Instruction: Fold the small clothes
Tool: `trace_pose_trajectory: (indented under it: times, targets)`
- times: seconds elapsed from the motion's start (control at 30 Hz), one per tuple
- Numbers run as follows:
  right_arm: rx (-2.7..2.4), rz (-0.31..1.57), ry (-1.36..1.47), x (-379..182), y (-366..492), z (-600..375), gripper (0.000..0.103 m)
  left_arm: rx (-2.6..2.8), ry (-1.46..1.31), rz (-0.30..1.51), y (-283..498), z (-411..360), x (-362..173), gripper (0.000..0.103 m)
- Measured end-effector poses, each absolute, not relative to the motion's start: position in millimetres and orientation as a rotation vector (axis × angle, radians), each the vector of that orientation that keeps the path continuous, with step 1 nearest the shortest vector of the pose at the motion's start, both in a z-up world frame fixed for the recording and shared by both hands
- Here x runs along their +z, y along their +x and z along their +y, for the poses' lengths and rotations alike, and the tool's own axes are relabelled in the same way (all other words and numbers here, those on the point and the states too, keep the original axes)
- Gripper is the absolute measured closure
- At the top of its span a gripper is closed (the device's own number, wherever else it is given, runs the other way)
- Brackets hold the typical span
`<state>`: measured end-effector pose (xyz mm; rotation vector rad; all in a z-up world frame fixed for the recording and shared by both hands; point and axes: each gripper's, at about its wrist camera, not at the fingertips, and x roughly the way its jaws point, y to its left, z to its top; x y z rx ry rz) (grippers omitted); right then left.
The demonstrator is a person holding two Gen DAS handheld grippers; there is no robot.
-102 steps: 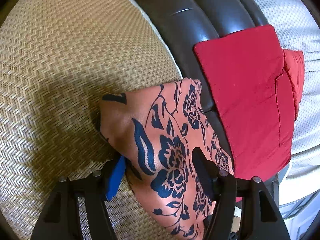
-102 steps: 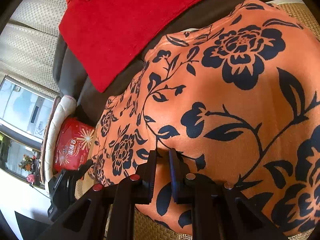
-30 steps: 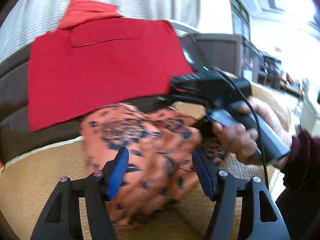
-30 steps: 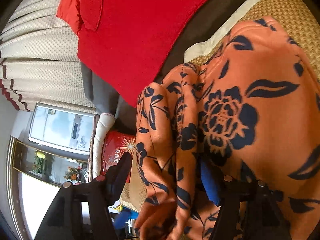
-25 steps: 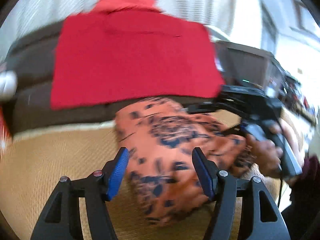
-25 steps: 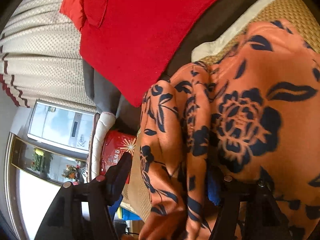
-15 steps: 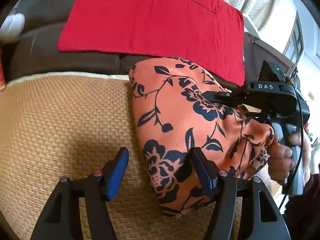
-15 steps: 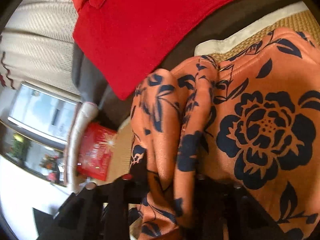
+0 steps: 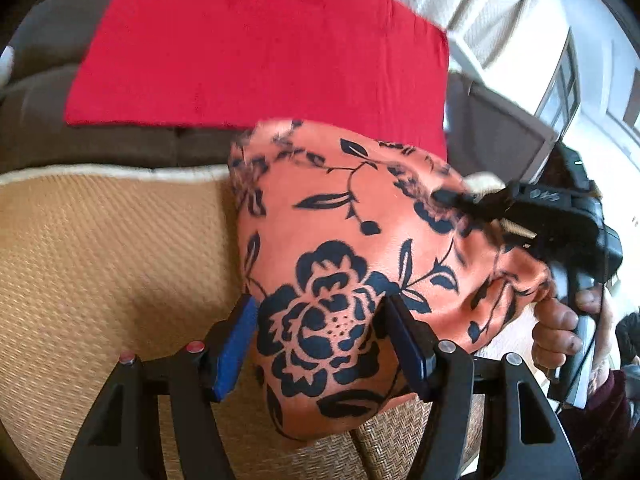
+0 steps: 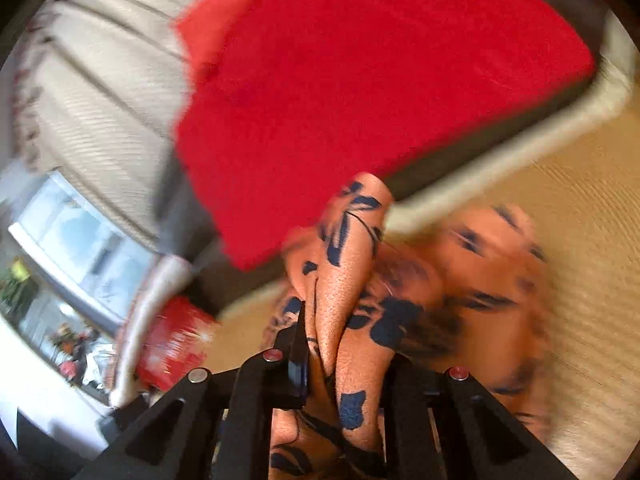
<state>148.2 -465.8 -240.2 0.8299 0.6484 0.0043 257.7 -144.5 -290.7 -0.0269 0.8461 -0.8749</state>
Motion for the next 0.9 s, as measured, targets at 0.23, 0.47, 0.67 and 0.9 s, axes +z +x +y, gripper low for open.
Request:
trace_pose_trajectory:
  times: [0.23, 0.47, 0.67, 0.9]
  targets:
    - [-0.040, 0.745, 0.880, -270.7, 151.4, -475.1, 0.088, -0.850, 0.044, 0.838, 245.6, -159.1, -300.2, 0.031]
    - [0.025, 0.765, 0.895, -266.2, 166.6, -467.5, 0.084, -0.838, -0.004, 0.880, 254.5, -154.7, -306.1, 0.030]
    - [0.032, 0.747, 1.036, -282.6, 167.1, -494.3, 0.069, -0.837, 0.007, 0.874, 249.6, -154.4, -295.8, 0.029]
    - [0.077, 0.637, 1.115, -283.9, 161.8, -501.8, 0.024, -0.841, 0.066, 0.843, 246.9, -158.4, -296.9, 0.028]
